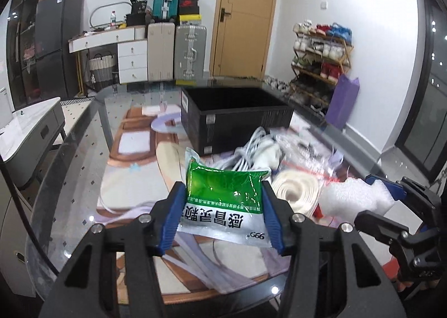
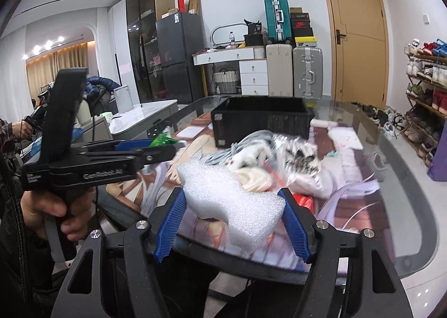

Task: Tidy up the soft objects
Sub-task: 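Grasp the green medicine packet with left tool while right tool grasps white foam, then carry packet and foam over the black box and release both inside, then return both tools to the pile and approach the red balloon glue pack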

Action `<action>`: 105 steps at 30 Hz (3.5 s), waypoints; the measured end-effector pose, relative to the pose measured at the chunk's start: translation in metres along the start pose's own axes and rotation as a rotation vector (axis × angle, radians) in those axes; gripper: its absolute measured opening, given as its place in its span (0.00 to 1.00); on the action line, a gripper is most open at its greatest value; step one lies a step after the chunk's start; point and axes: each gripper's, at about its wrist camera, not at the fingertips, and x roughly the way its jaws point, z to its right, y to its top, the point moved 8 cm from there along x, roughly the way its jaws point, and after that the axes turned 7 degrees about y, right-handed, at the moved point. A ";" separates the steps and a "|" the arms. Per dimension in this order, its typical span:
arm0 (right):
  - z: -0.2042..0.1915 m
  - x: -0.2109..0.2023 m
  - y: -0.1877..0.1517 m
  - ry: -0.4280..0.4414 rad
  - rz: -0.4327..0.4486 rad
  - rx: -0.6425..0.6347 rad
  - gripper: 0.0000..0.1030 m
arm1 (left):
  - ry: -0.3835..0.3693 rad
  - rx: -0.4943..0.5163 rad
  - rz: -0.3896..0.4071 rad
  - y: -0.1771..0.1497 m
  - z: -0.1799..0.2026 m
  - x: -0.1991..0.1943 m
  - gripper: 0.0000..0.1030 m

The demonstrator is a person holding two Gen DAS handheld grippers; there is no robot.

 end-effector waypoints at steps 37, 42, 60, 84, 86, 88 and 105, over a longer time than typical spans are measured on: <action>0.128 0.082 0.139 -0.130 0.039 0.035 0.67 | 0.043 -0.059 0.041 0.106 0.016 0.088 0.51; 0.131 0.116 0.150 -0.124 -0.001 0.008 0.67 | 0.053 -0.058 0.022 0.109 0.016 0.108 0.51; 0.145 0.187 0.142 -0.161 -0.105 -0.111 0.67 | 0.083 -0.017 -0.008 0.106 0.018 0.141 0.51; 0.149 0.188 0.131 -0.142 -0.114 -0.125 0.97 | 0.039 -0.024 -0.029 0.110 0.020 0.139 0.73; 0.150 0.182 0.130 -0.158 -0.109 -0.136 0.97 | 0.044 -0.017 -0.020 0.110 0.021 0.135 0.88; 0.149 0.176 0.129 -0.171 -0.107 -0.132 0.97 | 0.042 -0.016 -0.011 0.111 0.021 0.130 0.92; 0.145 0.067 0.093 -0.137 -0.044 0.088 0.99 | 0.057 -0.019 0.020 0.080 0.023 0.067 1.00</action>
